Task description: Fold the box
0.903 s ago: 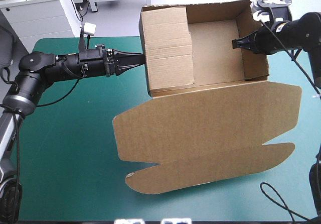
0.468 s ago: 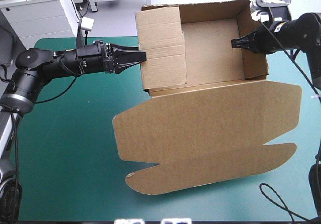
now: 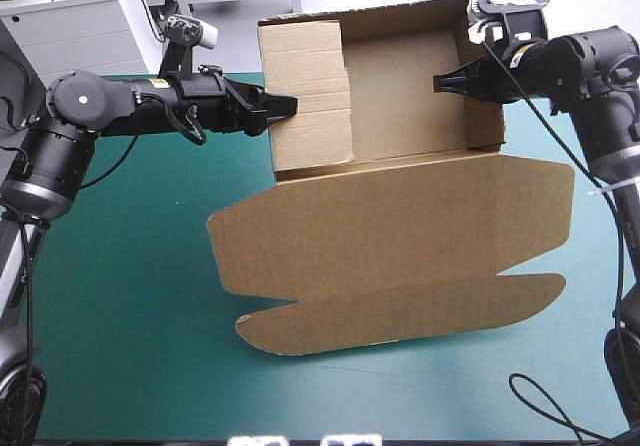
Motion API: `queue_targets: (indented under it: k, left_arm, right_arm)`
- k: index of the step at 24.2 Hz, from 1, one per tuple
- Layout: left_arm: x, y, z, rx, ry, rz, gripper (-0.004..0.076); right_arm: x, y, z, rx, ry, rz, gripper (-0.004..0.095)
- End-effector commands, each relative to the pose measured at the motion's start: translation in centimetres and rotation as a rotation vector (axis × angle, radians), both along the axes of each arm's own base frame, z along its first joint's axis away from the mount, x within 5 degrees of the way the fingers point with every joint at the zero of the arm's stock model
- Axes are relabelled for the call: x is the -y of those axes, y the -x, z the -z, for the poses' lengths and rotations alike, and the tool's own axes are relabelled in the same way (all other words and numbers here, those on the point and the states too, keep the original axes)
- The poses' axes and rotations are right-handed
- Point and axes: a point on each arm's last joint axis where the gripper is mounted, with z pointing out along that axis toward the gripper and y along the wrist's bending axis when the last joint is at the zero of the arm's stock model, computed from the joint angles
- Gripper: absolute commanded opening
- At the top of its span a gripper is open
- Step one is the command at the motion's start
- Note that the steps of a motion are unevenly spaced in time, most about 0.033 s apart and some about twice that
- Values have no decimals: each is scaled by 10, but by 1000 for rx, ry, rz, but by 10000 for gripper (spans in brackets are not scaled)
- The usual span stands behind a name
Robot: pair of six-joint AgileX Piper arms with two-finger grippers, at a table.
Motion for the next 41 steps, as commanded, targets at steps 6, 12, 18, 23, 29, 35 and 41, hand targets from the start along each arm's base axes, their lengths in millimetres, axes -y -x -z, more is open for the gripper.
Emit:
queue_targets:
  k: [6,12,18,23,29,35,41]
  left_arm:
    - [14,13,-35,142,-149,-249,502]
    - [30,8,-30,136,-159,-289,480]
    - [40,-4,-14,88,-185,-280,183]
    - [47,-19,8,39,-258,-254,-8]
    - [59,-49,64,-123,-421,-225,-8]
    - [62,-75,118,-216,-627,-226,-8]
    - [66,-81,144,-285,-699,-173,-8]
  right_arm:
    - [-7,10,-26,122,-161,-20,-12]
    - [-6,9,-24,111,-148,-16,-12]
    - [-7,1,-10,39,-94,-19,-12]
    - [-10,-15,23,-136,-17,-34,-12]
    - [-17,-43,67,-302,28,-46,-12]
    - [-24,-74,136,-488,71,-48,-14]
    - [-30,-85,162,-558,54,-56,-14]
